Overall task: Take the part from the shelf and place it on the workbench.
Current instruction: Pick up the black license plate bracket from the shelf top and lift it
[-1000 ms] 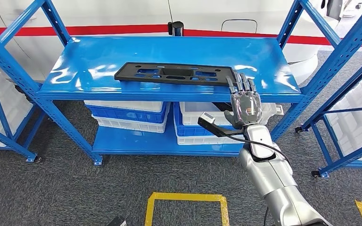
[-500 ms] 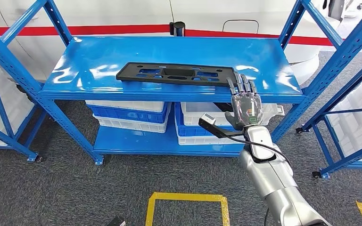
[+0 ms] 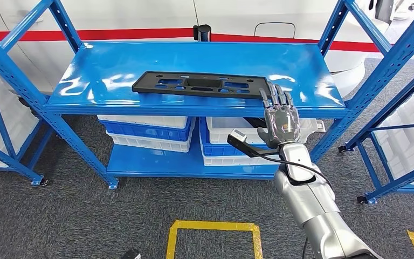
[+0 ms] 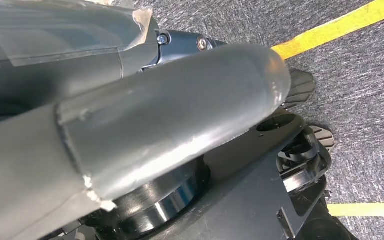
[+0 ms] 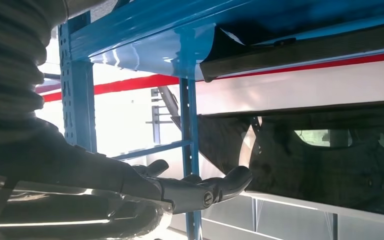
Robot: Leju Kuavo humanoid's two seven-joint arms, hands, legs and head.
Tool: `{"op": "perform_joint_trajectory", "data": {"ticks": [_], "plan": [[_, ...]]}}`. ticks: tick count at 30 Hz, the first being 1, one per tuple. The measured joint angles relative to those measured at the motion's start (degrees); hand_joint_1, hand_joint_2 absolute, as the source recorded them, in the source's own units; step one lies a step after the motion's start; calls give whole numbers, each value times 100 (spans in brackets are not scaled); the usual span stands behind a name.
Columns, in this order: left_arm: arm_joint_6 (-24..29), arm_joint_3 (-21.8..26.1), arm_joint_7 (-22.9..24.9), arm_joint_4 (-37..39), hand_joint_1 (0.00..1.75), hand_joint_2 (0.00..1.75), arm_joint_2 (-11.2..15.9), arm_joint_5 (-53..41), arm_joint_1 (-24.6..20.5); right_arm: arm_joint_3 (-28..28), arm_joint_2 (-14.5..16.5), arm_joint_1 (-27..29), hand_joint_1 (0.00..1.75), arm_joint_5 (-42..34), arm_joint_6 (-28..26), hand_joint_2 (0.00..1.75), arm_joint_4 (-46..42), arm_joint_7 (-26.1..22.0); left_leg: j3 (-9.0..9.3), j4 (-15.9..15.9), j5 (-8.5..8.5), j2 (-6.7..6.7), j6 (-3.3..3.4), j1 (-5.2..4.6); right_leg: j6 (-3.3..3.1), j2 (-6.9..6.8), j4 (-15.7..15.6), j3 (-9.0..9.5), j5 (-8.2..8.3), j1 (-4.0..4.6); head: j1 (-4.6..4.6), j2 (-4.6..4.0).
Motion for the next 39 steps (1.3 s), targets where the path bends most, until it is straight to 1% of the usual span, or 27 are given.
{"op": "perform_joint_trajectory", "data": {"ticks": [2, 5, 6, 7, 8, 9, 10, 11, 12, 13, 14, 15, 16, 17, 18, 19, 20, 21, 23, 25, 27, 29, 32, 34, 39], "plan": [[20, 1, 2, 0, 0, 0, 0, -1, 0, 1, 1, 0, 0, 0, 0, 175, 8, 0, -5, 10, -5, -1, 7, -4, 5, -1, -8, 5, 4, -14, 0, 0], [42, 1, 9, 0, 0, 0, 13, -14, -2, 4, 9, -11, 0, 0, 0, 175, 15, 0, -7, 9, -8, -5, 73, -6, 41, -5, -41, 24, 25, -52, -1, 0], [42, 1, 9, 0, 0, 0, 16, -20, -2, 4, 11, -18, 0, 0, 0, 175, 14, 0, 22, -41, 18, 3, 97, 15, 50, -8, -22, 13, 15, -47, -1, 0], [43, 1, 9, 0, 0, 0, 15, -26, -3, 5, 11, -28, 0, 0, -1, 175, 13, 0, 56, -94, 46, 15, 117, 38, 47, -12, 63, -29, -39, -39, 4, 0], [43, 1, 9, 0, 0, 0, 14, -28, -4, 5, 10, -37, 0, 0, -2, 175, 14, 0, 87, -146, 75, 26, 136, 63, 35, -15, 266, -124, -143, -32, 7, 0], [42, 1, 9, 0, 0, 0, 13, -31, -6, 7, 8, -37, 0, 0, -3, 175, 17, 0, 109, -177, 92, 36, 145, 82, 21, -19, 587, -276, -291, -42, 10, 0], [39, 1, 9, 0, 0, 0, 13, -33, -6, 9, 7, -31, 0, 0, -4, 175, 23, 1, 110, -182, 94, 40, 150, 89, 15, -19, 982, -461, -451, -54, 11, 0], [36, 1, 9, 0, 0, 0, 13, -35, -5, 10, 5, -16, 0, 0, -4, 175, 32, 2, 107, -181, 93, 41, 147, 95, 29, -19, 1343, -632, -574, -75, 11, 0], [32, 1, 9, 0, 0, 0, 13, -38, -1, 12, 2, 6, 0, 0, -4, 175, 39, 5, 105, -179, 89, 39, 138, 104, 65, -21, 1554, -734, -629, -105, 10, 0], [29, 0, 9, 0, 0, 0, 13, -42, 4, 13, -2, 23, 0, 1, -4, 175, 45, 10, 103, -172, 84, 35, 116, 122, 122, -23, 1548, -731, -597, -140, 10, 0], [26, -1, 9, 0, 0, 0, 13, -45, 7, 13, -4, 32, 0, 1, -4, 175, 49, 14, 101, -154, 72, 30, 82, 148, 198, -28, 1303, -608, -483, -179, 10, 0], [24, -1, 9, 0, 0, 0, 13, -52, 8, 13, -5, 34, 0, 2, -4, 175, 50, 19, 96, -118, 50, 25, 33, 175, 280, -39, 902, -403, -327, -222, 13, 0], [23, -2, 9, -1, 0, 0, 18, -63, 7, 14, -4, 29, 0, 3, -4, 175, 50, 22, 80, -68, 17, 21, -30, 189, 335, -35, 541, -201, -209, -235, 22, 0], [22, -4, 11, -1, 0, 0, 22, -76, 3, 15, 1, 27, 0, 6, -3, 175, 48, 26, 59, -12, -15, 18, -86, 195, 339, -22, 274, -59, -130, -244, 23, 0], [22, -6, 14, -1, 0, 0, 26, -89, -1, 16, 5, 29, 0, 9, -2, 175, 47, 30, 37, 26, -38, 15, -130, 191, 313, -7, 149, 11, -105, -244, 24, 0], [24, -9, 16, -2, 0, 0, 31, -97, -5, 18, 9, 36, 0, 12, -1, 175, 45, 34, 20, 51, -54, 12, -160, 187, 269, 13, 144, 14, -118, -240, 17, 0], [25, -12, 26, -1, 0, 0, 33, -103, -6, 19, 9, 46, 0, 15, 0, 175, 43, 39, 13, 54, -46, 10, -152, 192, 233, 21, 137, 3, -109, -249, 7, 0], [26, -15, 41, -1, 0, 0, 34, -111, -3, 19, 5, 51, 0, 17, 2, 175, 44, 48, 12, 43, -35, 8, -125, 196, 222, 22, 139, 0, -104, -248, -2, 0], [27, -22, 74, 0, 0, 0, 38, -130, 3, 17, 1, 51, 0, 22, 5, 175, 43, 67, 19, 23, -1, 11, -35, 200, 203, 30, 140, -7, -92, -230, -11, 0], [19, -26, 83, 0, 0, 0, 39, -138, -2, 17, 2, 49, 0, 27, 6, 175, 43, 78, 33, 3, 18, 16, 18, 204, 189, 35, 140, -10, -90, -211, -15, 0], [0, -28, 81, 0, 0, 0, 38, -137, -5, 17, -2, 50, 0, 28, 3, 175, 43, 81, 45, -21, 28, 17, 33, 212, 181, 34, 141, -10, -94, -192, -14, 0], [-14, -27, 81, 0, 0, 0, 41, -135, -4, 17, -9, 52, 0, 28, -3, 175, 44, 81, 45, -27, 23, 16, 30, 223, 169, 33, 141, -10, -96, -189, -12, 0], [-20, -26, 81, 0, 0, 0, 52, -132, -2, 17, -19, 69, 0, 27, -15, 175, 45, 81, 19, 17, -10, 12, 9, 230, 158, 31, 139, -10, -92, -225, -26, 0], [-21, -26, 81, 0, 0, 0, 59, -131, -1, 17, -20, 88, 0, 25, -23, 175, 45, 81, 8, 31, -19, 13, 12, 219, 159, 32, 136, -9, -91, -229, -44, 0], [-21, -26, 81, 0, 0, 0, 63, -131, -2, 17, -20, 94, 0, 24, -26, 175, 45, 81, 3, 35, -21, 14, 15, 213, 160, 32, 133, -9, -90, -229, -44, 0]]}}
